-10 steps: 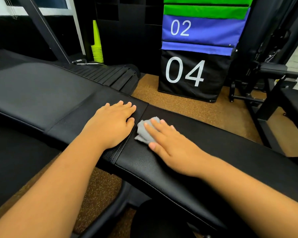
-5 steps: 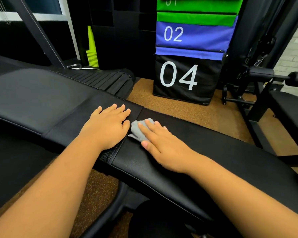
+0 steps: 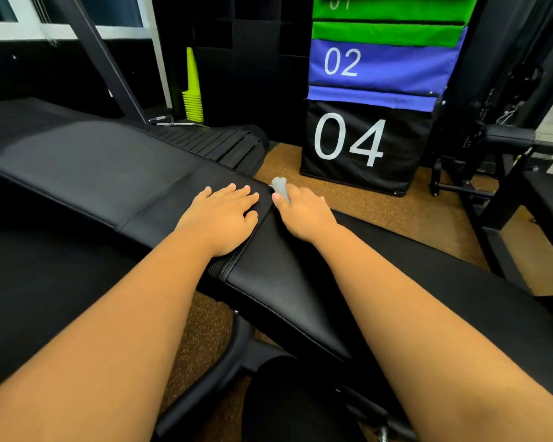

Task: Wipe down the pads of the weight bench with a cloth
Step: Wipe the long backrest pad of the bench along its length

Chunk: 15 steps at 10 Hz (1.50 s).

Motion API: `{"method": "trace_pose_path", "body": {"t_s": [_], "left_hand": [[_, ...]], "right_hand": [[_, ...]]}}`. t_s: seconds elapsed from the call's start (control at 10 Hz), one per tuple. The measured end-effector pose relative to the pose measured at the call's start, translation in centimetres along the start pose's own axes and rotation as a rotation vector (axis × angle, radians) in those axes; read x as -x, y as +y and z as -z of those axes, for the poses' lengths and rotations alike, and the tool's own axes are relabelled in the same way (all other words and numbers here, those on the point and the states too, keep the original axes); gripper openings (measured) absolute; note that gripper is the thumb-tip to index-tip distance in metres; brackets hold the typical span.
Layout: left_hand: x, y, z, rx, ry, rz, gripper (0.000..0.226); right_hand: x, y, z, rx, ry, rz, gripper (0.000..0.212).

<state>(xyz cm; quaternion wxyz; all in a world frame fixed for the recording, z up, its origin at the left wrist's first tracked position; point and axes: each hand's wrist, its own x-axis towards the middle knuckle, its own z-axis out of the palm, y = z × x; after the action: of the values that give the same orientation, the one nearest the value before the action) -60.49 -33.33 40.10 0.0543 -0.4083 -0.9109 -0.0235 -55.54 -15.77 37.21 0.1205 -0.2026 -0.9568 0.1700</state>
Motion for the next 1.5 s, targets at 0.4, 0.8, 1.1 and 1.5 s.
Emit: {"method": "trace_pose_path", "body": {"t_s": [0.4, 0.8, 1.1, 1.5], "left_hand": [[0.0, 0.0, -0.2, -0.019, 0.007, 0.022, 0.053], [0.1, 0.0, -0.2, -0.025, 0.017, 0.020, 0.053], [0.0, 0.2, -0.2, -0.074, -0.016, 0.022, 0.053], [-0.2, 7.6, 1.6, -0.125, 0.244, -0.093, 0.042]], "right_hand": [[1.2, 8.0, 2.4, 0.050, -0.038, -0.418, 0.085], [4.3, 8.1, 1.7, -0.028, 0.037, -0.073, 0.053], [9.3, 14.3, 2.5, 0.006, 0.112, -0.458, 0.061], [15.0, 15.3, 3.6, -0.010, 0.083, -0.182, 0.045]]}}
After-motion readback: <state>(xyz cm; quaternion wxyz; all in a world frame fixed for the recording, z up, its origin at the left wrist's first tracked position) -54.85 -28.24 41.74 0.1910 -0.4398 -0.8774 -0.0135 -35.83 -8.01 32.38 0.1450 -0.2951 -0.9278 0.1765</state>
